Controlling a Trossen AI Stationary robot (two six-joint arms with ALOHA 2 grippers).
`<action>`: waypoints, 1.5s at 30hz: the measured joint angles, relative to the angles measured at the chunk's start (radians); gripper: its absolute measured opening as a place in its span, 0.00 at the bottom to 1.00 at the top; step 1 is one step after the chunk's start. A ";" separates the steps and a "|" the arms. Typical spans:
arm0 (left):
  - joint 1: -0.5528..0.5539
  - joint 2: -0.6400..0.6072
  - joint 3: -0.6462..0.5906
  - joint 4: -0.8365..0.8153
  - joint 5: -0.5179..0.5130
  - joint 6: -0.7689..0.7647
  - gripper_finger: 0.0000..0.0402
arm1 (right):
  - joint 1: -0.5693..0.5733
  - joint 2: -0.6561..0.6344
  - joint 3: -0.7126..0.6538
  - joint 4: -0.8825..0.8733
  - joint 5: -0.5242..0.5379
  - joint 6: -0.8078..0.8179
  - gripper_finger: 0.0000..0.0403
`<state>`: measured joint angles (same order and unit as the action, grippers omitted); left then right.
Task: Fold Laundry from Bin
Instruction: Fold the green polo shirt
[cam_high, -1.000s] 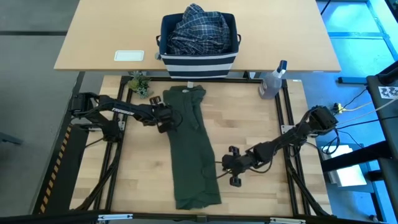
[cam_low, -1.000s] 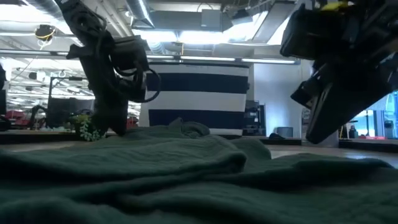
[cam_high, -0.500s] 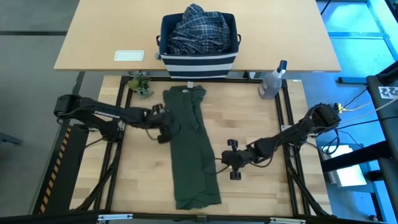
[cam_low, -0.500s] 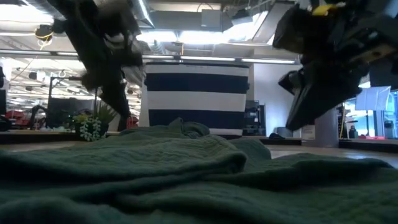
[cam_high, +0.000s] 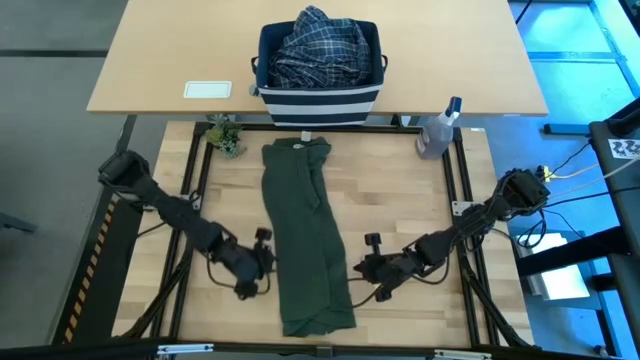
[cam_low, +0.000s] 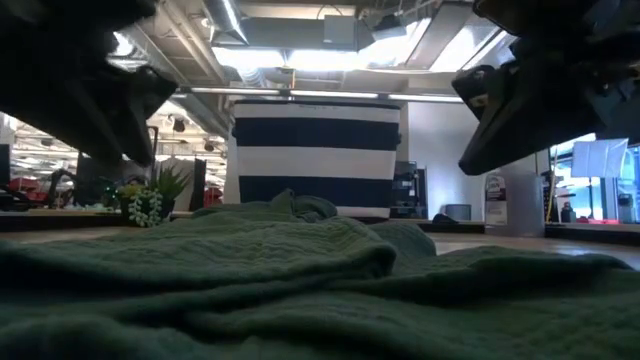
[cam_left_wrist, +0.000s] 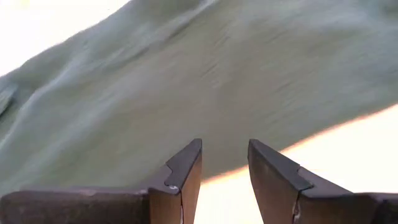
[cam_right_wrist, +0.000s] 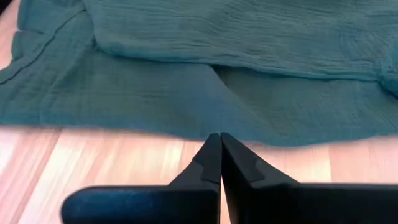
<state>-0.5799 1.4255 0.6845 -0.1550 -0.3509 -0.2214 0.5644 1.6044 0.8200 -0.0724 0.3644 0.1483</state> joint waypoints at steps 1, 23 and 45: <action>-0.019 0.012 0.000 0.032 0.008 0.010 0.31 | 0.000 0.000 0.000 0.003 -0.002 -0.001 0.00; -0.100 0.348 0.197 0.233 0.165 0.258 0.31 | -0.001 0.129 0.000 0.206 -0.106 -0.346 0.63; -0.075 0.352 0.342 -0.146 0.147 0.276 0.57 | -0.002 0.136 0.000 0.201 -0.061 -0.363 0.60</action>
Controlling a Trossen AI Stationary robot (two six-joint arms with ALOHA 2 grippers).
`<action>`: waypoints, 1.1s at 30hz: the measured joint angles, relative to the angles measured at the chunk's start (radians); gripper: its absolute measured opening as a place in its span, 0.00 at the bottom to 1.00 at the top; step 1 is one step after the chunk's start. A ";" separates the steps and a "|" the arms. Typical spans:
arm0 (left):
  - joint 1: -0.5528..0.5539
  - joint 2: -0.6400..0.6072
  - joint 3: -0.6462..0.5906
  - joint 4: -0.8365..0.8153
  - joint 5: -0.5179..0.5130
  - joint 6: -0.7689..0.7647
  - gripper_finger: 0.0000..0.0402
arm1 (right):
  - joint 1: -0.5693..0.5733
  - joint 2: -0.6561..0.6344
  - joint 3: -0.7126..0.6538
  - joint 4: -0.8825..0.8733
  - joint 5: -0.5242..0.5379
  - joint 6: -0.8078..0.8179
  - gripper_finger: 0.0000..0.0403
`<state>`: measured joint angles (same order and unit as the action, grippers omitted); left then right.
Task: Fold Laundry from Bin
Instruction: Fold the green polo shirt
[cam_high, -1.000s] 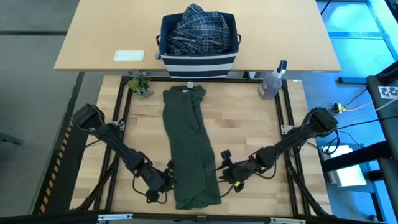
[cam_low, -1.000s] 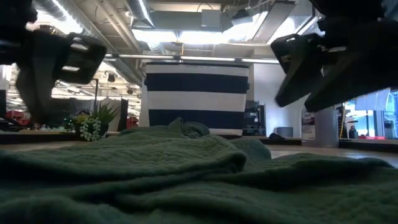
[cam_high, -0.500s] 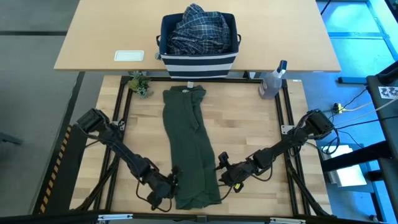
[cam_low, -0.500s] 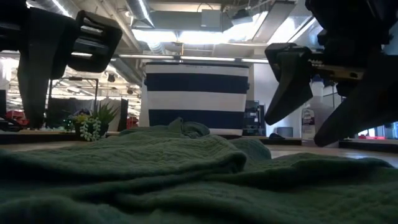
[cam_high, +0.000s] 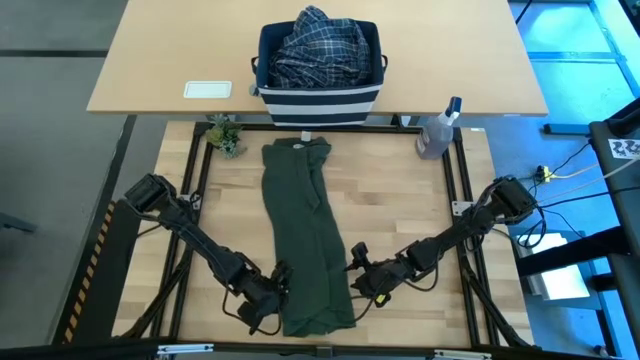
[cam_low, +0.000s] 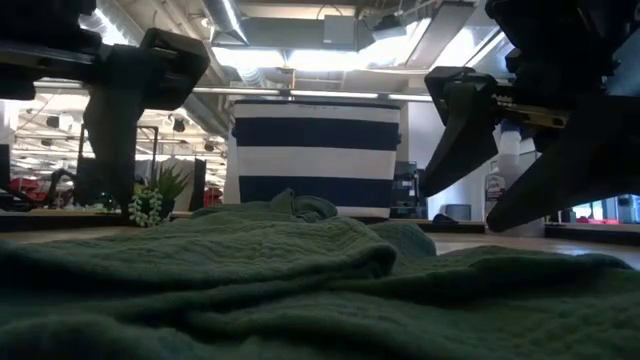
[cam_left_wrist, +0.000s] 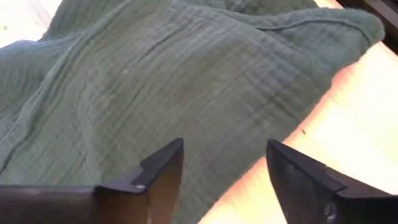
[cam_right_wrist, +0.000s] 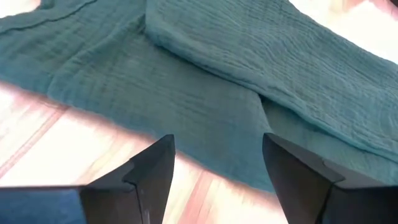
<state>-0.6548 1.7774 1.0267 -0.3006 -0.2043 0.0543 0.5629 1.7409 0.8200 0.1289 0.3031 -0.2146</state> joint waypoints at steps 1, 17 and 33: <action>-0.007 0.000 0.000 -0.005 -0.003 0.018 0.60 | 0.000 0.000 0.000 0.000 0.000 0.000 0.60; -0.072 0.060 0.000 0.030 -0.223 0.365 0.69 | 0.000 0.004 0.000 0.006 0.000 -0.239 0.60; -0.068 0.103 0.000 0.137 -0.249 0.367 0.67 | 0.067 0.147 0.059 0.086 0.003 -0.318 0.60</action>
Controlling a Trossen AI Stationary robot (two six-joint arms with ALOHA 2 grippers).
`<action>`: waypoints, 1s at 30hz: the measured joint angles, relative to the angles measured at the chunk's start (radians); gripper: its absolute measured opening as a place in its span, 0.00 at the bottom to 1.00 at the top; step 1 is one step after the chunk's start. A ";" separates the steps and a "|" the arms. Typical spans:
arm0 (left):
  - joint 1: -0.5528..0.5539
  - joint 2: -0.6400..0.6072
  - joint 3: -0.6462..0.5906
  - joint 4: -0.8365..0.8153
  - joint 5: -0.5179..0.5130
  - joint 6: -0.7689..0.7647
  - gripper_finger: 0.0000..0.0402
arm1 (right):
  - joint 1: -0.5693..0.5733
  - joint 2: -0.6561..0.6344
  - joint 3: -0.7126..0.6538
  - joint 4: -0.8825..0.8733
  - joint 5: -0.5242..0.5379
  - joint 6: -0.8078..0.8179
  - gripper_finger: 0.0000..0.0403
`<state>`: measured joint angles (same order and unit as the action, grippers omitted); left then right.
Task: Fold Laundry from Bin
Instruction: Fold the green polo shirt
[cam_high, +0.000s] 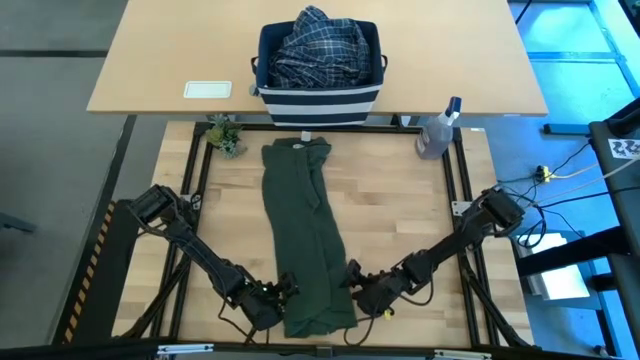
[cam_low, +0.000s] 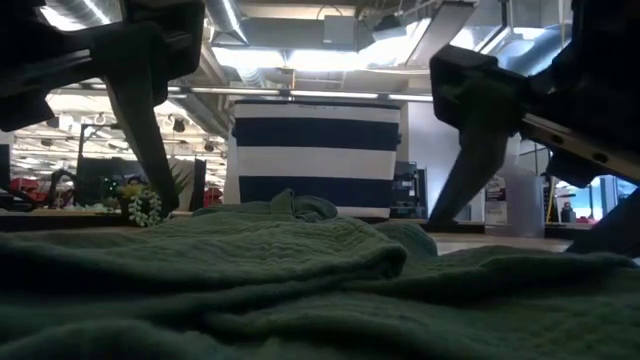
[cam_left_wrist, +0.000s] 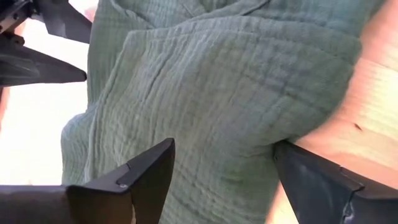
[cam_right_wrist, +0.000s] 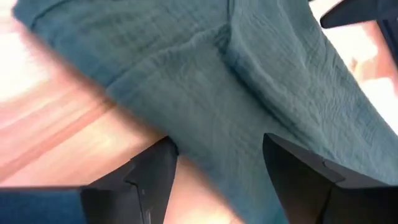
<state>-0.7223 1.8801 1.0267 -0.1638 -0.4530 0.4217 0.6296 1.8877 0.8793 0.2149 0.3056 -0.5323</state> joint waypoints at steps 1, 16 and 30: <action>0.000 0.000 0.000 0.000 0.000 0.000 0.66 | 0.000 0.007 0.009 0.001 0.007 -0.010 0.60; 0.000 0.000 0.000 0.002 0.083 -0.004 0.45 | -0.002 0.021 0.031 0.001 -0.019 -0.015 0.30; 0.007 0.086 0.006 0.070 0.092 0.014 0.17 | -0.002 0.021 0.031 0.007 -0.032 0.015 0.15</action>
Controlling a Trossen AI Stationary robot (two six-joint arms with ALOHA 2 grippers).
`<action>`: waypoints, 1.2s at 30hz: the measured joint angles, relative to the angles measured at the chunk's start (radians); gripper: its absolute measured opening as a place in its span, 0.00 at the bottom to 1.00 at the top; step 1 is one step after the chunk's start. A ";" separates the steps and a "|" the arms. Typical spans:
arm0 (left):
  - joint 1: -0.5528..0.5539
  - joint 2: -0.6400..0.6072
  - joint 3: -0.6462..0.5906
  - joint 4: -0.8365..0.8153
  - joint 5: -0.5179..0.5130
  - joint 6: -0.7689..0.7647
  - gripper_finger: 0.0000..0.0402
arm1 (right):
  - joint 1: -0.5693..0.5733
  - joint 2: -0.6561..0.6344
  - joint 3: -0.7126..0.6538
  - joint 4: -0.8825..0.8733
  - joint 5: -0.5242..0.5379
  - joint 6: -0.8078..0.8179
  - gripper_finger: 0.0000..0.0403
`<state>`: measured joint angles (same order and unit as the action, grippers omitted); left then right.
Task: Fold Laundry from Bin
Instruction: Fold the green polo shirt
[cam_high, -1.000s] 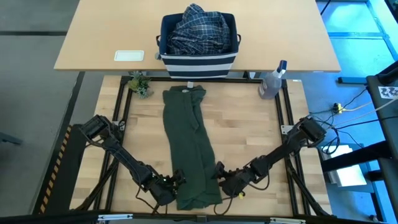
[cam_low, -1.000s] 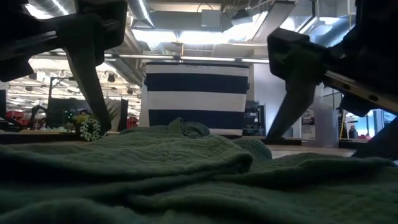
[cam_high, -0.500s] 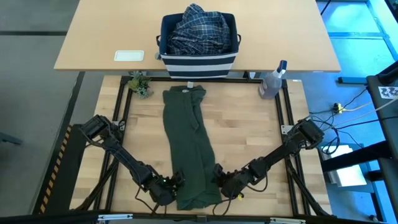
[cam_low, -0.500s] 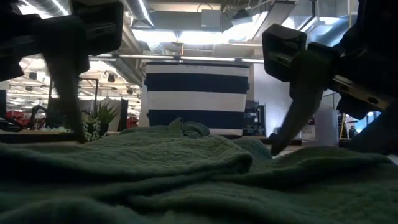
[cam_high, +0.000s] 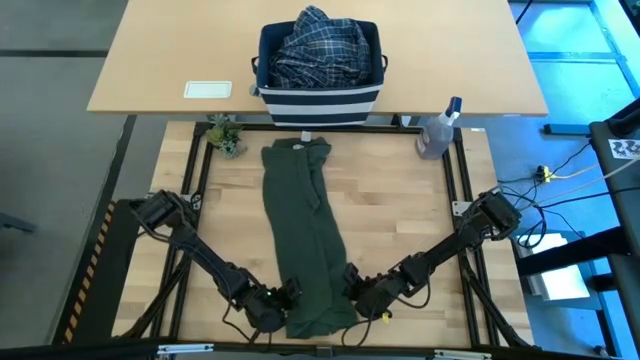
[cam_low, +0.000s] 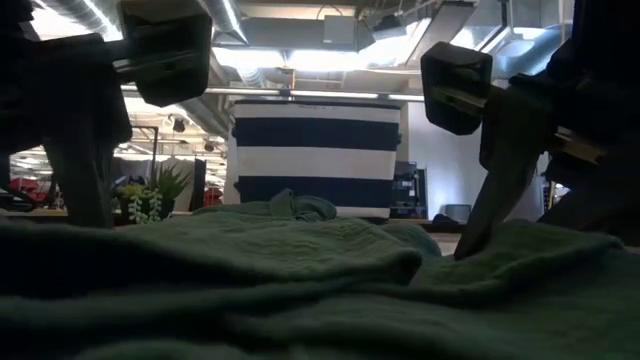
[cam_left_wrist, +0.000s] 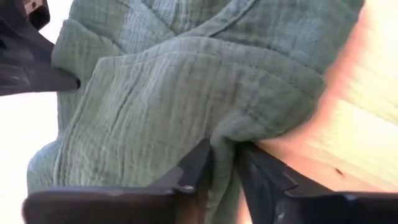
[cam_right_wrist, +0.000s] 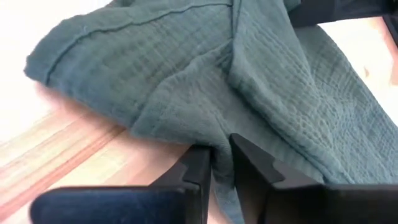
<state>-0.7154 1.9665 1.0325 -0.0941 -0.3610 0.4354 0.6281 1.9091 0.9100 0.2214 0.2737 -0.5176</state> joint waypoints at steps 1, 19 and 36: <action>-0.001 0.002 0.000 -0.002 -0.017 0.000 0.14 | 0.000 0.000 0.000 0.000 0.000 0.009 0.15; -0.044 -0.161 -0.009 -0.088 -0.088 -0.238 0.00 | 0.001 -0.009 0.035 0.015 0.021 0.244 0.01; -0.097 -0.278 -0.007 -0.072 -0.122 -0.469 0.00 | 0.051 -0.010 0.178 -0.062 -0.083 0.358 0.00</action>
<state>-0.8120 1.6883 1.0252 -0.1656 -0.4830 -0.0331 0.6796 1.8996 1.0876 0.1599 0.1903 -0.1600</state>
